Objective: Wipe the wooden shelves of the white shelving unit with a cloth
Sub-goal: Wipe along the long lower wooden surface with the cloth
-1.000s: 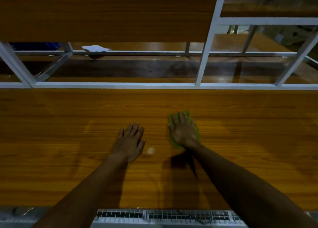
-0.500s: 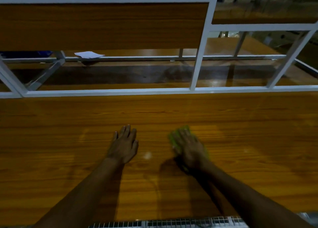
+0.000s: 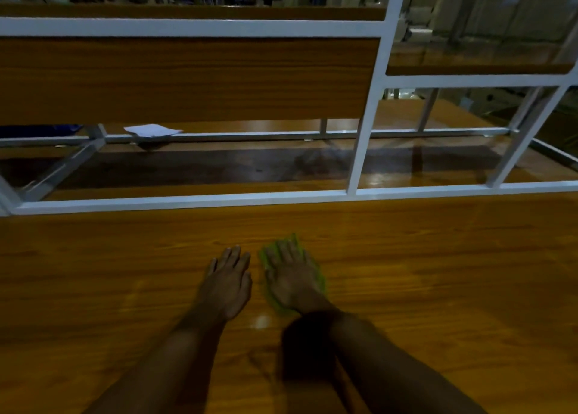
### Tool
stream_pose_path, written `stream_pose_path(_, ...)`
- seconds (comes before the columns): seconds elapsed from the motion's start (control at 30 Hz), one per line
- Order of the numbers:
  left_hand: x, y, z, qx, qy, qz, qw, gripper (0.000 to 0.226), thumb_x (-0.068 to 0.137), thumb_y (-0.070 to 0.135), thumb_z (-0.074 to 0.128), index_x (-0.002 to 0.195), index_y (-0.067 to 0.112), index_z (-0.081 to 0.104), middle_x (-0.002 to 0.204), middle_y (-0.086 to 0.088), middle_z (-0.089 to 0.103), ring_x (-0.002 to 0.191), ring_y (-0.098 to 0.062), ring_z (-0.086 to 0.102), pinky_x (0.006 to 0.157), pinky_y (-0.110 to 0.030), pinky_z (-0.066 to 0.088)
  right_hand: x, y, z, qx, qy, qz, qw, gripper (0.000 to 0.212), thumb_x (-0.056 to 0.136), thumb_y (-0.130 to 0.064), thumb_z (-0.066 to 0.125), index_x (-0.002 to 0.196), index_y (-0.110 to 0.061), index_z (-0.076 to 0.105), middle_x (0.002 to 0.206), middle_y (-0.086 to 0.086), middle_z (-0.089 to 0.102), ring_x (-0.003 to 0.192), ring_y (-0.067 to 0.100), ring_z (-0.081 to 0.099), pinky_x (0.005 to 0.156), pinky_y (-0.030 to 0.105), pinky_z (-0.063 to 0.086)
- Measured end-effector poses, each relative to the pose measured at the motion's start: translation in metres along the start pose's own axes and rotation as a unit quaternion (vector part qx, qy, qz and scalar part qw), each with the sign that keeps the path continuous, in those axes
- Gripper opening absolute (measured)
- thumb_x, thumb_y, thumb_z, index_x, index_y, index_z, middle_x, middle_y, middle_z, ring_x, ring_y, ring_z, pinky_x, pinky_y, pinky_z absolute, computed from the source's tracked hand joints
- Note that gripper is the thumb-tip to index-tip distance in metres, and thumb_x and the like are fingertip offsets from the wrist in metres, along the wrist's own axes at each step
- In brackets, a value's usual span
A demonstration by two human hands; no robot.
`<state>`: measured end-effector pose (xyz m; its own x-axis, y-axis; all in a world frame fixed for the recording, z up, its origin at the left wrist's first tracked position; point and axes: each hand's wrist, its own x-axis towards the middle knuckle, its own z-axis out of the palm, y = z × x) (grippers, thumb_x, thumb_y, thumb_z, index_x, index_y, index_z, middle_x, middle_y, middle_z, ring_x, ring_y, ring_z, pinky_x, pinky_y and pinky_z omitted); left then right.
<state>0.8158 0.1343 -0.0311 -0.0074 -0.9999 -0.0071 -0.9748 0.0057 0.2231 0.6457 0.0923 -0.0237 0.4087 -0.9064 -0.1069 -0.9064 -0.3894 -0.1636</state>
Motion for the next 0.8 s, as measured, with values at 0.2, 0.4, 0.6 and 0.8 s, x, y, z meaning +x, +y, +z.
stream_pose_path(0.2,-0.001,0.002,-0.003,0.006,-0.005,-0.008,1.0,0.071,0.092,0.057,0.007,0.155,0.026,0.012,0.164,-0.002,0.004,0.15,-0.02,0.001,0.12,-0.044,0.003,-0.045,0.073,-0.005,0.003,0.027,-0.016,0.999,0.062,0.1,-0.054,0.003,0.16,-0.036,0.004,0.164,-0.01,-0.01,0.154,0.019,-0.012,0.122,0.043,-0.002)
stream_pose_path(0.4,0.003,0.003,0.003,0.015,0.058,-0.002,0.998,0.077,0.086,0.062,0.006,0.151,0.025,0.028,0.159,-0.004,0.025,0.145,-0.024,0.021,0.116,-0.046,0.018,0.013,0.131,-0.022,0.029,0.064,0.101,0.992,0.059,0.107,-0.047,0.015,0.159,-0.018,0.018,0.168,0.009,0.009,0.155,0.028,0.001,0.123,0.051,0.008)
stream_pose_path(0.6,0.0,0.007,0.004,0.001,0.068,-0.013,0.998,0.066,0.092,0.052,0.017,0.151,0.024,0.029,0.159,-0.003,0.024,0.146,-0.023,0.019,0.116,-0.043,0.015,0.056,0.036,-0.013,0.008,0.022,0.044,0.999,0.06,0.107,-0.048,0.011,0.161,-0.023,0.007,0.168,0.01,-0.003,0.154,0.032,-0.009,0.123,0.051,-0.005)
stream_pose_path(0.8,-0.012,0.008,0.003,-0.024,0.076,-0.017,0.997,0.064,0.092,0.046,0.017,0.147,0.019,0.037,0.157,-0.008,0.03,0.145,-0.025,0.023,0.117,-0.042,0.018,-0.016,0.012,0.009,-0.004,0.028,-0.056,0.998,0.058,0.106,-0.049,0.014,0.161,-0.03,0.008,0.169,0.002,-0.001,0.155,0.022,-0.01,0.122,0.046,-0.005)
